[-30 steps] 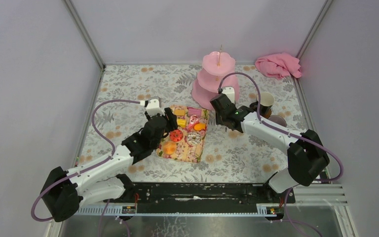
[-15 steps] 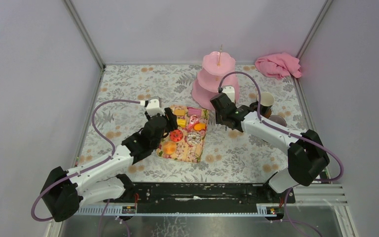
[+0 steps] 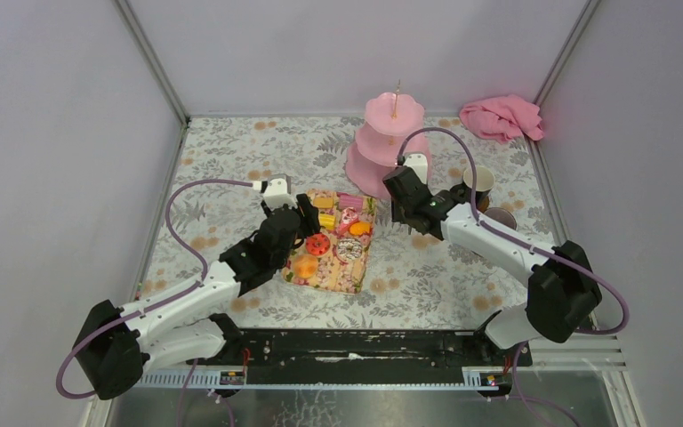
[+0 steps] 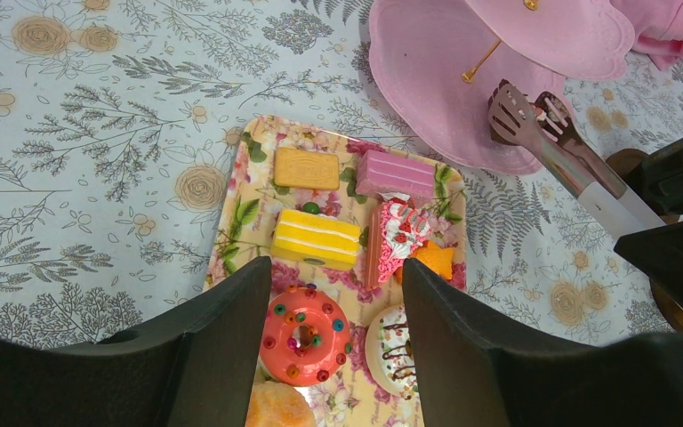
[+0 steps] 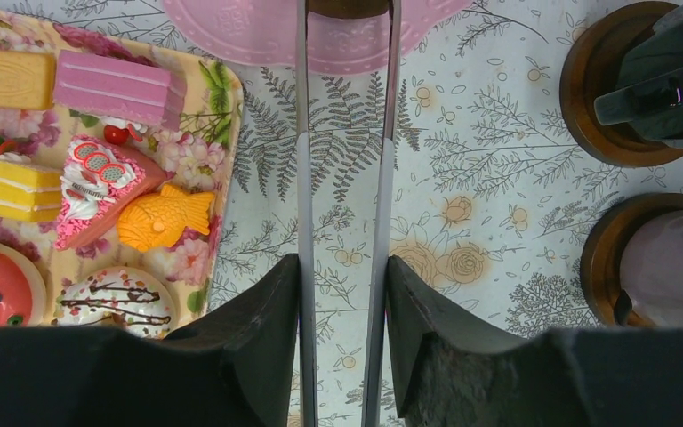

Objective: Serve the afternoon tea
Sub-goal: Place the desert on the desert table.

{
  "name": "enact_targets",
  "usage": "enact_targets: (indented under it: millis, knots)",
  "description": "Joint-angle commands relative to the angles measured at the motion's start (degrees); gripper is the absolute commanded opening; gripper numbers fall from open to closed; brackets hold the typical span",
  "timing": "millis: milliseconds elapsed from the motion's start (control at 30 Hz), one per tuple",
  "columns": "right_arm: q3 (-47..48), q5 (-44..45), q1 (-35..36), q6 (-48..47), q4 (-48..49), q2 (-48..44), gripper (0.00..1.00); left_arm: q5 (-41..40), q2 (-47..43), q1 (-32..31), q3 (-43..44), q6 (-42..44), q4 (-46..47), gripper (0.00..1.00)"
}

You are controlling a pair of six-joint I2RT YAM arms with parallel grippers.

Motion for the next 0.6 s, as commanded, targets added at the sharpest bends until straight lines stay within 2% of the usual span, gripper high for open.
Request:
enact_targets:
  millis: [0,567]
  knots:
    - [0.5,0.8,-0.4,-0.1,0.9,-3.3,0.44,-0.6,0.1,0.4,0.2,0.4,2.3,0.64]
    - [0.7,0.2,-0.4,-0.6,3.0,0.9,0.46,-0.9,-0.7,0.4,-0.3,0.3,1.5,0.64]
